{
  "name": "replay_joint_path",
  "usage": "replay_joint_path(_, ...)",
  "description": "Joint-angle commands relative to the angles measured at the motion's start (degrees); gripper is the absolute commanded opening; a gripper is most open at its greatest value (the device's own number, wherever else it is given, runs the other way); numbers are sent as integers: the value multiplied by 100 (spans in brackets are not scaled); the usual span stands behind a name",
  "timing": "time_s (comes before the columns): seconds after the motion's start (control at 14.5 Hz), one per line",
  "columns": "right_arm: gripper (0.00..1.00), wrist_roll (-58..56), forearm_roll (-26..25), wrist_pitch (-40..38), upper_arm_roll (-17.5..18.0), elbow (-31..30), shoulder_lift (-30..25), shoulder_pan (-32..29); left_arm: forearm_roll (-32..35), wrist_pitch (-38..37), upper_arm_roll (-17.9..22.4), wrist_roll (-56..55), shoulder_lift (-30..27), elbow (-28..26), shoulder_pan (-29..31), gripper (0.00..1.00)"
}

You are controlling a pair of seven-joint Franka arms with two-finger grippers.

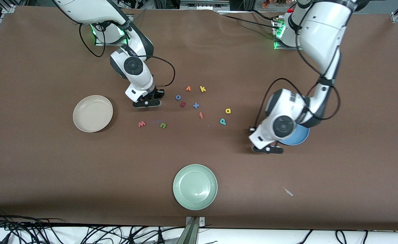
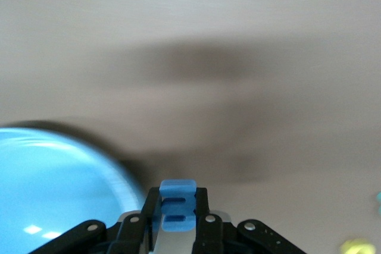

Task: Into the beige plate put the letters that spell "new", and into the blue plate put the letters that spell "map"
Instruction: 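Drop the e in the beige plate while the left gripper drops the m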

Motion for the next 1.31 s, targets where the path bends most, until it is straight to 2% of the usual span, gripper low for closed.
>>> replay_joint_path(0.0,12,-338,-67,-1022,-9,611,-53,-7,-19,-445,-15,1188,-249,-100,628,4)
replay_joint_path(0.21,12,-961,-15,-1744,-193,1024,-159,-60,-10,-367,-23,1832,-92,-301,1068,5)
replay_joint_path(0.35,12,-1515,-6,-1842,-473,1087,-247,-60,-10,-182,-23,1807,-4,-547,1026,7)
replay_joint_path(0.42,12,-1857,3,-1842,-632,1087,-291,-60,-10,-129,-23,1754,-56,-653,973,18)
replay_joint_path(0.48,12,-2226,3,-1842,-816,1078,-317,-60,-10,-138,-23,1754,-56,-645,964,64)
replay_joint_path(0.55,12,-2569,12,-1834,-992,1078,-326,-60,-10,-155,-32,1763,-65,-601,964,99)
replay_joint_path(0.83,12,-3834,20,-1798,-1677,1078,-361,-60,-28,-514,-225,1719,-328,-313,780,100)
replay_joint_path(0.97,12,-4406,195,-1790,-1976,1078,-370,-60,-98,-656,-234,1116,-329,-48,456,100)
replay_joint_path(1.18,13,-4795,293,-1781,-2346,1017,-318,-69,-133,-630,-234,-8,-268,-3,-326,100)
replay_joint_path(1.25,22,-4839,293,-1790,-2382,1008,-300,-78,-142,-578,-234,-613,-198,5,-459,100)
